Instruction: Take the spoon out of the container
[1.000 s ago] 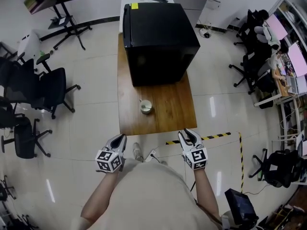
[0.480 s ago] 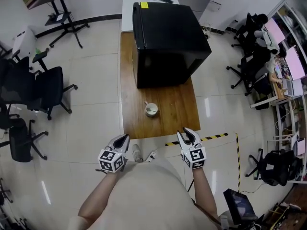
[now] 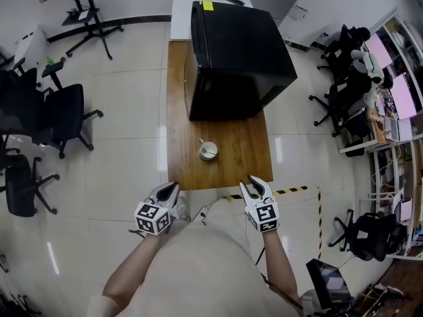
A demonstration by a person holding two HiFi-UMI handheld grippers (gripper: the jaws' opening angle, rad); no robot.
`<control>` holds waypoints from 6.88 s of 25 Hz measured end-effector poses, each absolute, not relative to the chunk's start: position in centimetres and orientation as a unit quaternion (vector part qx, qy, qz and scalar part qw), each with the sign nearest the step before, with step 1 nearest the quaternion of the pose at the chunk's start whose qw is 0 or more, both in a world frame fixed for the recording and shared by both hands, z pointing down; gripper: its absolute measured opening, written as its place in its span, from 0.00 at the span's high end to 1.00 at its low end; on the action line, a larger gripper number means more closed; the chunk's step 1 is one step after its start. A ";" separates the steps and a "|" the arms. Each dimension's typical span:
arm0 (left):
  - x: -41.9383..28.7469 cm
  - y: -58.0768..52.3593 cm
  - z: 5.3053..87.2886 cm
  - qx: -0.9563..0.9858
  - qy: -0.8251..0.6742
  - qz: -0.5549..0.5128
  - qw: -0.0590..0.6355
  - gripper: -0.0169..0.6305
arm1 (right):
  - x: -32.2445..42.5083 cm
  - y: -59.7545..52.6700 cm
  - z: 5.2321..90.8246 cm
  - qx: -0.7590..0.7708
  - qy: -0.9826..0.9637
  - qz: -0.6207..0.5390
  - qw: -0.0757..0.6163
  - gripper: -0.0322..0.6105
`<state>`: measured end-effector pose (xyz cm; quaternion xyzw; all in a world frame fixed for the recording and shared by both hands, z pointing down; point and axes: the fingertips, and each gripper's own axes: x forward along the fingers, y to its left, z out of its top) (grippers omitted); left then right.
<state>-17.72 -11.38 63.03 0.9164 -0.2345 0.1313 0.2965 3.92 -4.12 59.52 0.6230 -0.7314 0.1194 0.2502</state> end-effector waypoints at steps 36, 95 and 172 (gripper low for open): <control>-13.7 -14.4 61.1 0.853 -0.399 0.154 0.299 0.98 | 3.6 -14.9 77.9 0.388 -0.816 0.150 0.402 0.76; -13.8 -14.9 61.1 0.844 -0.420 0.165 0.290 0.98 | 6.6 -15.9 71.8 0.449 -0.822 0.208 0.284 0.76; -17.8 -13.2 61.5 0.838 -0.425 0.180 0.291 0.98 | 14.8 -12.6 91.2 0.526 -0.625 0.360 0.451 0.63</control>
